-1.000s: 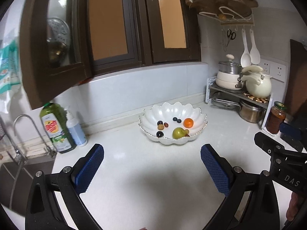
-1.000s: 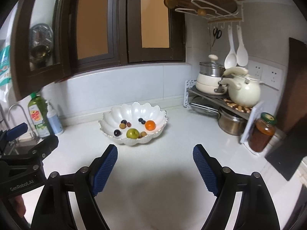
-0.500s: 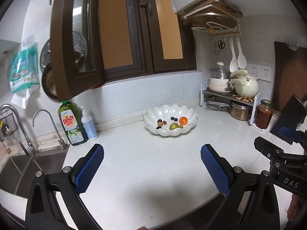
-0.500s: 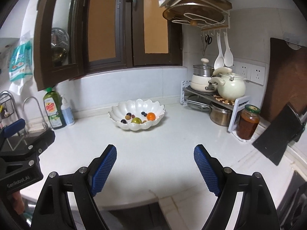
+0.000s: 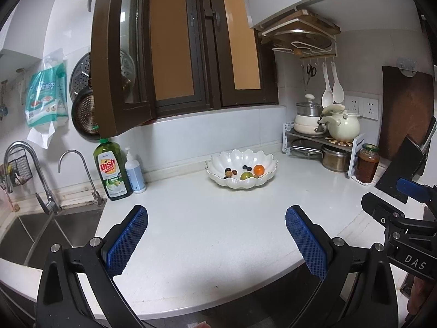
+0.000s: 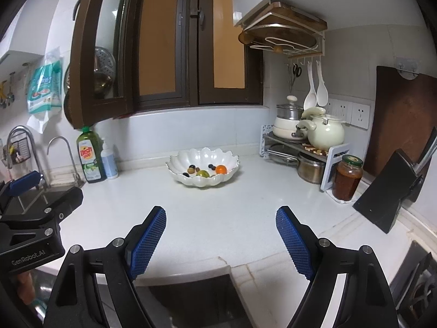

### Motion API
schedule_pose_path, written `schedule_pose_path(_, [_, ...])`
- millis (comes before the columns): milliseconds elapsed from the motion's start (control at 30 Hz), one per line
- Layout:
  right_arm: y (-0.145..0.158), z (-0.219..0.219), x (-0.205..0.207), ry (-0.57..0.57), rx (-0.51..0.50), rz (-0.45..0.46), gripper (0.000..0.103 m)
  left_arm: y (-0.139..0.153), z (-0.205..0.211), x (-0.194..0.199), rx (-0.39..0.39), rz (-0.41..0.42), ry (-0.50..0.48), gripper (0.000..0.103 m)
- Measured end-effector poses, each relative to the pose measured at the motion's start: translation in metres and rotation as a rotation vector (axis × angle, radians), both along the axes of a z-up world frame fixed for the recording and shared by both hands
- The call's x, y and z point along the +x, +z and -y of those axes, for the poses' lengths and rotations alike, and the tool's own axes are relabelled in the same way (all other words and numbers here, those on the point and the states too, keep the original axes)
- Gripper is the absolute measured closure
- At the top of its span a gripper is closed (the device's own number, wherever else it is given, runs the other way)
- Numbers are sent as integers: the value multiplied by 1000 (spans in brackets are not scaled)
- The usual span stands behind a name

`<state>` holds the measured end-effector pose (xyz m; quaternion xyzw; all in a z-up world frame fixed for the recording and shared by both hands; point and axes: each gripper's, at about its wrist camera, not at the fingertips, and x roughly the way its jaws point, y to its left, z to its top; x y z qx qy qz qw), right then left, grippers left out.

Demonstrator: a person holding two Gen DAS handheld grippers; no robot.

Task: Organize fruits

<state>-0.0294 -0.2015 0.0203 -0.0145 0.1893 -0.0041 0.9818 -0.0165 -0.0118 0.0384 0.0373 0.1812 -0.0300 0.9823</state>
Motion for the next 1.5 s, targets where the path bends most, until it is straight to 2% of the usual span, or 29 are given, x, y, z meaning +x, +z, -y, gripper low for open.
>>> schedule_pose_path(500, [-1,-5,-18,17,-7,7,19,0,-6,-22,-13,20,24,0])
schedule_pose_path(1500, [4,-3,-29,15,0,24,19,7,-5,-31,-13,35,3,0])
